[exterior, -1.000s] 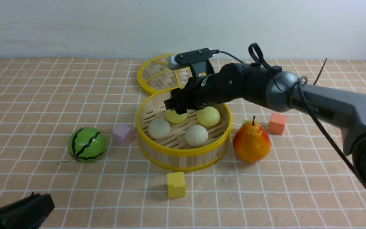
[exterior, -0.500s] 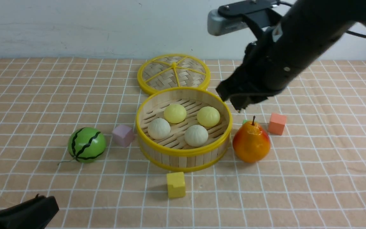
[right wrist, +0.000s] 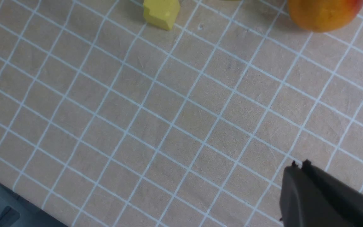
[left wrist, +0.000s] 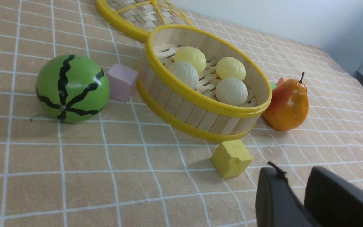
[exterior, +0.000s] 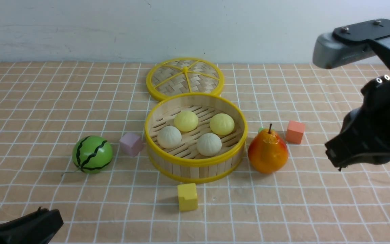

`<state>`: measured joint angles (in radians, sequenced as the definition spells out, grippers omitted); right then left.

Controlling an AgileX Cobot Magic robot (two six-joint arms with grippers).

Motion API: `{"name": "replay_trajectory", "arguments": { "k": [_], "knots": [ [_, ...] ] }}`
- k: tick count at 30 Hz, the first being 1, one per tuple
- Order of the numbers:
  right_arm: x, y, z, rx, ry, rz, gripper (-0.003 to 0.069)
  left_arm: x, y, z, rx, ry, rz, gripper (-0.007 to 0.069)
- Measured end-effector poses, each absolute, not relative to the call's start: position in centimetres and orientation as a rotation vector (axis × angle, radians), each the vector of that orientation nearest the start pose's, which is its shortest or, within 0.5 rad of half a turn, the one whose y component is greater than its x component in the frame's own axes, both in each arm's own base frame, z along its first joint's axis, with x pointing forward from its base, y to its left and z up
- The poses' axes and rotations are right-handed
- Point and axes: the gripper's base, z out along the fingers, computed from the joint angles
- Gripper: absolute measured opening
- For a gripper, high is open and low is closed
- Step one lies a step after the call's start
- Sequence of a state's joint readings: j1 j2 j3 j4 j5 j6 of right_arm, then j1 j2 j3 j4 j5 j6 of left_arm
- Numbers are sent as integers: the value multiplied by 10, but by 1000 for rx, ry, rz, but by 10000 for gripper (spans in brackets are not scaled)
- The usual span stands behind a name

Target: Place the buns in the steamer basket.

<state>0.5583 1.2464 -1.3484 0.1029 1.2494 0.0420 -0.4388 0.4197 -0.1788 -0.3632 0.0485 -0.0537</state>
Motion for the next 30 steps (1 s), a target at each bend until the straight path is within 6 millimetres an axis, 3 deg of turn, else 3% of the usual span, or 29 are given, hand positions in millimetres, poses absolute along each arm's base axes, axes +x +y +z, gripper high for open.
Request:
{"name": "replay_trajectory", "arguments": {
  "k": [6, 10, 12, 13, 15, 17, 18, 19, 20, 21, 24, 25, 27, 30],
  "knots": [
    [191, 129, 394, -666, 2573, 341, -17, 88, -43, 239, 33, 1813, -630, 158],
    [177, 107, 402, -625, 2509, 314, -17, 88, -43, 239, 34, 1813, -630, 163],
    [155, 81, 398, -502, 2375, 325, -17, 88, -43, 239, 34, 1813, -630, 165],
    [151, 78, 395, -487, 2348, 331, -17, 88, -43, 239, 34, 1813, -630, 165],
    [132, 59, 375, -386, 2242, 323, -16, 88, -43, 239, 34, 1813, -630, 165],
    [107, 38, 334, -262, 2127, 284, -15, 88, -43, 239, 34, 1813, -630, 167],
    [92, 28, 304, -202, 2060, 262, -15, 88, -43, 239, 34, 1813, -630, 169],
    [89, 27, 298, -196, 2065, 257, -15, 88, -43, 239, 34, 1813, -630, 169],
    [76, 19, 263, -117, 1994, 230, -13, 88, -43, 239, 34, 1813, -630, 173],
    [69, 15, 242, -77, 1969, 220, -14, 88, -43, 239, 34, 1813, -630, 175],
    [59, 9, 196, 8, 1936, 192, -14, 88, -43, 239, 34, 1814, -630, 179],
    [59, 9, 193, 12, 1936, 189, -14, 88, -43, 239, 34, 1814, -630, 179],
    [55, 6, 170, 45, 1944, 151, -12, 88, -43, 239, 34, 1814, -630, 183],
    [53, 5, 172, 56, 1892, 146, -11, 88, -43, 239, 34, 1814, -630, 183]
  ]
}}
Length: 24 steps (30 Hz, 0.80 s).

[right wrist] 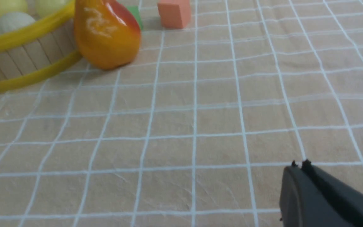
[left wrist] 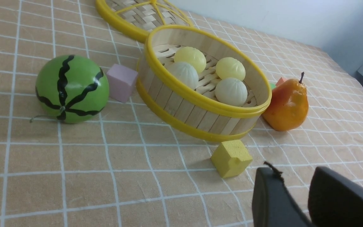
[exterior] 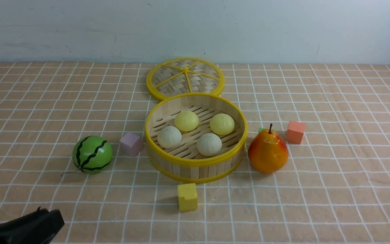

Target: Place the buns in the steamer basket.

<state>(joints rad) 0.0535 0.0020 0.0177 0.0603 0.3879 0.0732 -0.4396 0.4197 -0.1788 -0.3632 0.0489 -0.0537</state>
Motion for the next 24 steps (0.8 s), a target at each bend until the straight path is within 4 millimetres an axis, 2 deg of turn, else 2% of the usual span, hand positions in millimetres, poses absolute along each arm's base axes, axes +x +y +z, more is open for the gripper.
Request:
{"name": "replay_trajectory", "arguments": {
  "k": [24],
  "knots": [
    [52, 5, 173, 61, 1882, 146, 10, 88, -43, 238, 36, 1823, -630, 207]
  ]
}}
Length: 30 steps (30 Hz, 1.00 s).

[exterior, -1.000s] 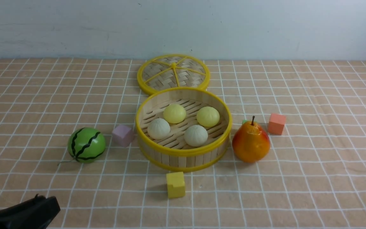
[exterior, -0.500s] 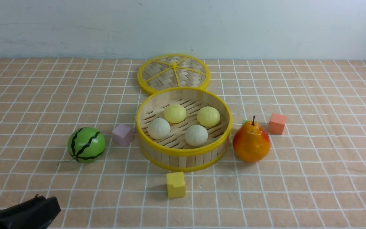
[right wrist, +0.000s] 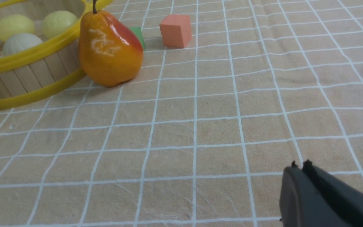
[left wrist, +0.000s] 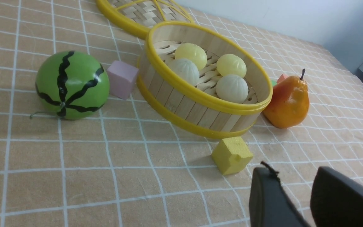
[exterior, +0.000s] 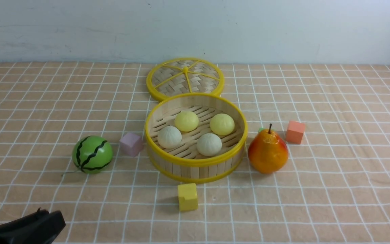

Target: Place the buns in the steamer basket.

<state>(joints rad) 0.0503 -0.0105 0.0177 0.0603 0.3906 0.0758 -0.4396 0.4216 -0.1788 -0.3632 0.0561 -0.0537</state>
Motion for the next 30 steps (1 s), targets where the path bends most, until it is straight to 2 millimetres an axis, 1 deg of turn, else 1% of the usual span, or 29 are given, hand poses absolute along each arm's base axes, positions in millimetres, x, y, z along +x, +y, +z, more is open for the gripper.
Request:
{"name": "replay_trajectory", "arguments": {
  "k": [6, 9, 11, 13, 14, 15, 16, 17, 18, 19, 21, 23, 26, 30],
  "knots": [
    [52, 5, 173, 61, 1882, 146, 15, 89, -43, 239, 46, 1809, -617, 212],
    [52, 5, 173, 61, 1882, 146, 20, 90, -39, 242, 26, 1749, -576, 213],
    [52, 5, 173, 61, 1882, 146, 23, 87, -32, 244, -3, 1709, -533, 195],
    [52, 5, 173, 61, 1882, 146, 25, 80, -23, 248, -38, 1655, -455, 134],
    [52, 5, 173, 61, 1882, 146, 26, 80, -23, 248, -39, 1655, -457, 127],
    [52, 5, 173, 61, 1882, 146, 29, 73, -15, 244, -72, 1644, -375, 52],
    [52, 5, 173, 61, 1882, 146, 29, 69, -12, 239, -86, 1649, -334, 9],
    [52, 5, 173, 61, 1882, 146, 30, 68, -11, 238, -86, 1651, -322, -3],
    [52, 5, 173, 61, 1882, 146, 32, 62, -7, 223, -129, 1678, -278, -13],
    [52, 5, 173, 61, 1882, 146, 33, 62, -7, 221, -133, 1682, -273, -13],
    [52, 5, 173, 61, 1882, 146, 37, 56, -4, 194, -197, 1727, -252, -13],
    [52, 5, 173, 61, 1883, 147, 40, 54, -4, 178, -225, 1804, -248, -13],
    [52, 5, 173, 61, 1881, 147, 46, 53, -5, 170, -234, 1867, -249, -13],
    [52, 5, 173, 61, 1881, 147, 52, 53, -5, 170, -235, 1870, -250, -13]
  ]
}}
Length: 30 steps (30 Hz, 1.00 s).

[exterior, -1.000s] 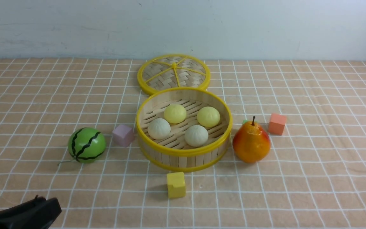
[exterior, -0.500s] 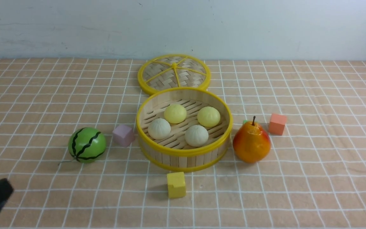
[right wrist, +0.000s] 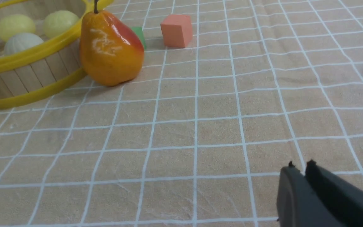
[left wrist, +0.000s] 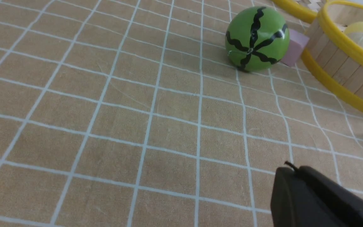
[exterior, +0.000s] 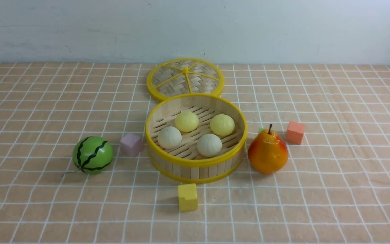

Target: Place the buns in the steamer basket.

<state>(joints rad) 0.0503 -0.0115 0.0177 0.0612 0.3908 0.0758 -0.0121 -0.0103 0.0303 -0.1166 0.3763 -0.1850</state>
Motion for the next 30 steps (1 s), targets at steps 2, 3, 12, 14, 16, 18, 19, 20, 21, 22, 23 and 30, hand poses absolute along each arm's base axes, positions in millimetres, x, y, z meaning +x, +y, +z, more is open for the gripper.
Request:
{"name": "replay_trajectory", "arguments": {
  "k": [2, 3, 12, 14, 16, 18, 19, 20, 21, 22, 23, 30],
  "knots": [
    [52, 5, 173, 61, 1881, 147, 55, 53, -5, 170, -235, 1869, -250, -13],
    [52, 5, 173, 61, 1881, 147, 57, 53, -5, 170, -235, 1869, -250, -13],
    [52, 5, 173, 61, 1881, 147, 70, 53, -4, 170, -234, 1869, -249, -13],
    [52, 5, 173, 61, 1881, 147, 72, 53, -4, 170, -234, 1869, -249, -13],
    [52, 5, 173, 61, 1881, 147, 73, 53, -4, 170, -234, 1869, -249, -13],
    [52, 5, 173, 61, 1881, 147, 73, 53, -4, 170, -234, 1869, -249, -13],
    [52, 5, 173, 61, 1881, 147, 73, 53, -4, 170, -234, 1869, -249, -13],
    [52, 5, 173, 61, 1881, 147, 73, 53, -4, 170, -234, 1869, -249, -13],
    [52, 5, 173, 61, 1881, 147, 74, 53, -4, 170, -234, 1869, -249, -13],
    [52, 5, 173, 61, 1881, 147, 75, 53, -4, 170, -234, 1869, -249, -13],
    [52, 5, 173, 61, 1881, 147, 76, 53, -4, 170, -234, 1869, -249, -13],
    [52, 5, 173, 61, 1881, 147, 85, 53, -4, 170, -234, 1869, -249, -13]
  ]
}}
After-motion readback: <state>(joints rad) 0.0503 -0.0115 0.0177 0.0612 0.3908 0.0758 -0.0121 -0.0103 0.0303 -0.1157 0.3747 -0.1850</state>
